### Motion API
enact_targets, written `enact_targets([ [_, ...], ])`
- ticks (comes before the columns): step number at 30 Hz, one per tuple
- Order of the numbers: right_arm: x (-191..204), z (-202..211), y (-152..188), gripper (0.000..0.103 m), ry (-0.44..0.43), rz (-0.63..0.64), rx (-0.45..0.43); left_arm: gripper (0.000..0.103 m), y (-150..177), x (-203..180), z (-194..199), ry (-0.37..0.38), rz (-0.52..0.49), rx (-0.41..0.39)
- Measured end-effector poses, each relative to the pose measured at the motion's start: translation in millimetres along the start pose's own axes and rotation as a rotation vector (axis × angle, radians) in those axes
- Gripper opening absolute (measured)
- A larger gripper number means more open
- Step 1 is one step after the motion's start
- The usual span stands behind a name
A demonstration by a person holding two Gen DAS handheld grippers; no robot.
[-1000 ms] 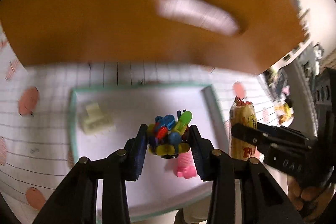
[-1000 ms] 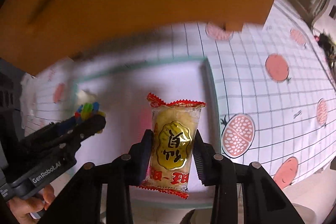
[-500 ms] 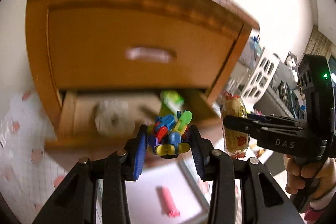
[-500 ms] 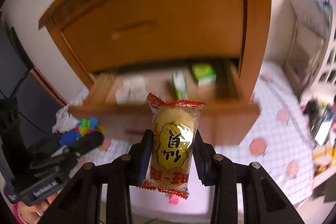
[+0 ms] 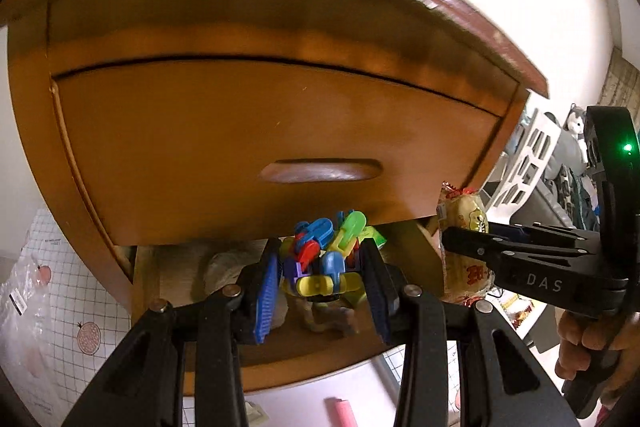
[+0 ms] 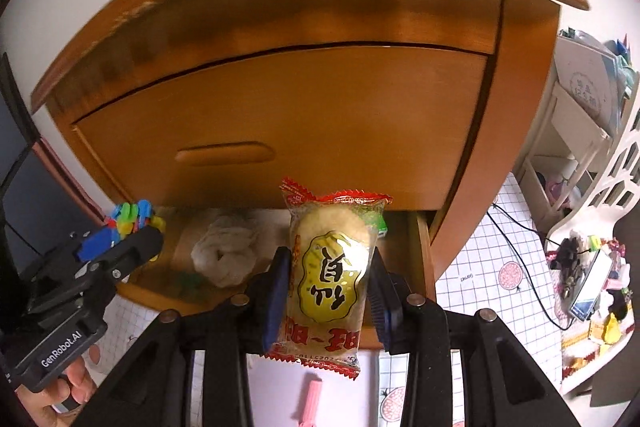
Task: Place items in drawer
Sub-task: 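Carry the block toy and bread packet up into the open lower drawer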
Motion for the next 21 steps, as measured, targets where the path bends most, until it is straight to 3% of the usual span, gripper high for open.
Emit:
enact_targets([
  [21,-14,-61,-5,0.039,0.068,0.024,0.063,0.041,19,33,-74,-0.036,0.087,0.133],
])
Point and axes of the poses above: each gripper's, at about its wrist camera, not at the fingertips, and z roughly against the way its jaws point, x to its left, y to its underside, the point moved 9 cm from there along -z, roughly the way its jaws point, and after that the axes turned 13 degrees about x, right-handed, at the moved point
